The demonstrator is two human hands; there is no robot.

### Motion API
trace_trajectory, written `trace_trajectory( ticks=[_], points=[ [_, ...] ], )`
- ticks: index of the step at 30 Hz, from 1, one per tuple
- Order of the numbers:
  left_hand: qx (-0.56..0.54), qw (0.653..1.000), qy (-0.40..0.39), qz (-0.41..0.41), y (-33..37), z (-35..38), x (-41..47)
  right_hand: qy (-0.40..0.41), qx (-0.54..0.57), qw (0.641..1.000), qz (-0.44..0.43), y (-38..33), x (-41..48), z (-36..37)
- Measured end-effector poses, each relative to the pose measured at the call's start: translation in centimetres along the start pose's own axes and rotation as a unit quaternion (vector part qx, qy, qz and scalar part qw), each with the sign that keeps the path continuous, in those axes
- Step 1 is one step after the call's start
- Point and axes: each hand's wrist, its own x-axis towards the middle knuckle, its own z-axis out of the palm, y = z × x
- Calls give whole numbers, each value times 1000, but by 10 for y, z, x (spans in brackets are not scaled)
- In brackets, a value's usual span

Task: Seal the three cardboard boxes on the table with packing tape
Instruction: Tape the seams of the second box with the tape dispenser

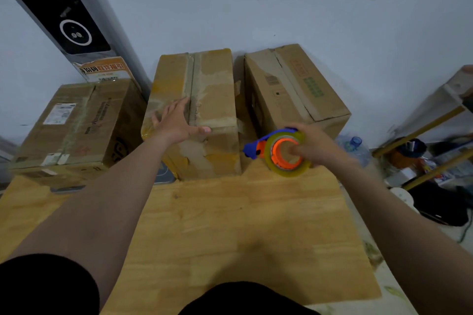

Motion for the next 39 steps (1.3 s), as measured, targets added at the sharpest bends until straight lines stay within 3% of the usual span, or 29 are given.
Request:
trace_trajectory(
  ticks=[5,9,18,28,34,39],
  points=[
    [-4,1000,8,1,1,1,0,-84,46,985,145,43,-7,41],
    [-18,1000,14,-1,-3,4,2,-145,63,965,210,72,0,86],
    [-11,1000,20,-8,-8,9,4,-203,104,940,253,99,16,155],
    [-53,998,19,-6,-3,2,1,-144,1,976,164,70,13,146],
    [-206,978,19,41,-10,-14,-19,-79,-65,993,67,12,13,112],
    [-165,982,52,73,-31,-24,-53,15,-117,993,-24,-55,17,86]
  ],
)
